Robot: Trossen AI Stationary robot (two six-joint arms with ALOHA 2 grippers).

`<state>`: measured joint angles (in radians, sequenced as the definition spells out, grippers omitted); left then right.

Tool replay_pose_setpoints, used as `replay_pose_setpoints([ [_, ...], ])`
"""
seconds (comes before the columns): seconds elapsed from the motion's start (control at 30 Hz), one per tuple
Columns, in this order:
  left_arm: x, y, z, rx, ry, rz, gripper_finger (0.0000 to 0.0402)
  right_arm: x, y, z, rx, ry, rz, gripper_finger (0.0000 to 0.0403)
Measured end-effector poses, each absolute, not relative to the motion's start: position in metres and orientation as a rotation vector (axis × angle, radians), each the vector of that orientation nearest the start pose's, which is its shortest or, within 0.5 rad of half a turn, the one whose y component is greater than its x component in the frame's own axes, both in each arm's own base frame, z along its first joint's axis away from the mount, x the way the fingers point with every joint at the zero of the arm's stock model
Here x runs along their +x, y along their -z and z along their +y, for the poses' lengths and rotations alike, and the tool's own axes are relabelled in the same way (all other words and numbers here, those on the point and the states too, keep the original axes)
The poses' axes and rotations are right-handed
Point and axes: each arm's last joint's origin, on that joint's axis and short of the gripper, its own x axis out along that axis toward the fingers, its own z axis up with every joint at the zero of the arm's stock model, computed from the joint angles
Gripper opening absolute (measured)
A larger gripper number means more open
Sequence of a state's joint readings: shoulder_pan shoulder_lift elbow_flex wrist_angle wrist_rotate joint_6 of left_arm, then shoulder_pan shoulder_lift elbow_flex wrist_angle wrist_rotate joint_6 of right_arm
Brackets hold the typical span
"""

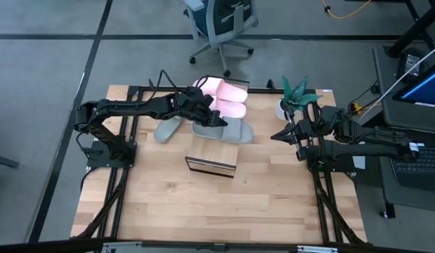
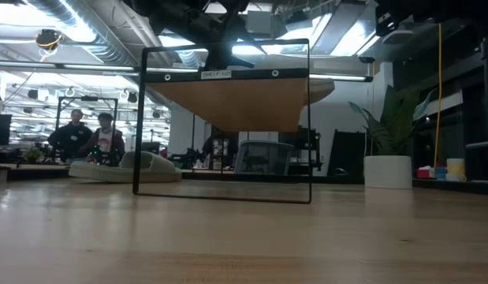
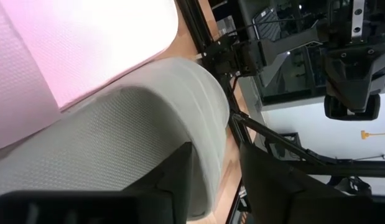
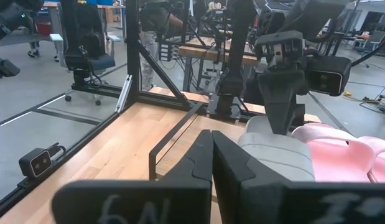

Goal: Pick and place slides into the shelf
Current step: Put the left gray slipper on the shelf

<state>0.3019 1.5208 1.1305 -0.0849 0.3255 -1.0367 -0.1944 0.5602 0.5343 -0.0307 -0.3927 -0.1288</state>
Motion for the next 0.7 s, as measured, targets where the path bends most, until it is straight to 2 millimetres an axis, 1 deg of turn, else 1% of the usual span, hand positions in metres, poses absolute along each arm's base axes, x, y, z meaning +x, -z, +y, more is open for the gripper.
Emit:
replay_pose_setpoints([
  [0.2,0.3280,-0.2859,0.0930,-1.166,-0.211,0.430,0.0131,0.1367,-0.2917,-0.0156,-0.088,-0.202,0.047,0.0004],
  [0.5,0.3254,-0.2862,0.1013,-1.173,-0.231,0.415,0.0130,0.1367,-0.2916,-0.0156,-0.087,-0.202,0.049,0.0004],
  [0.7,0.3254,-0.2863,0.1004,-1.179,-0.204,0.429,0.0130,0.1367,-0.2915,-0.0156,-0.087,-0.202,0.049,0.0004],
])
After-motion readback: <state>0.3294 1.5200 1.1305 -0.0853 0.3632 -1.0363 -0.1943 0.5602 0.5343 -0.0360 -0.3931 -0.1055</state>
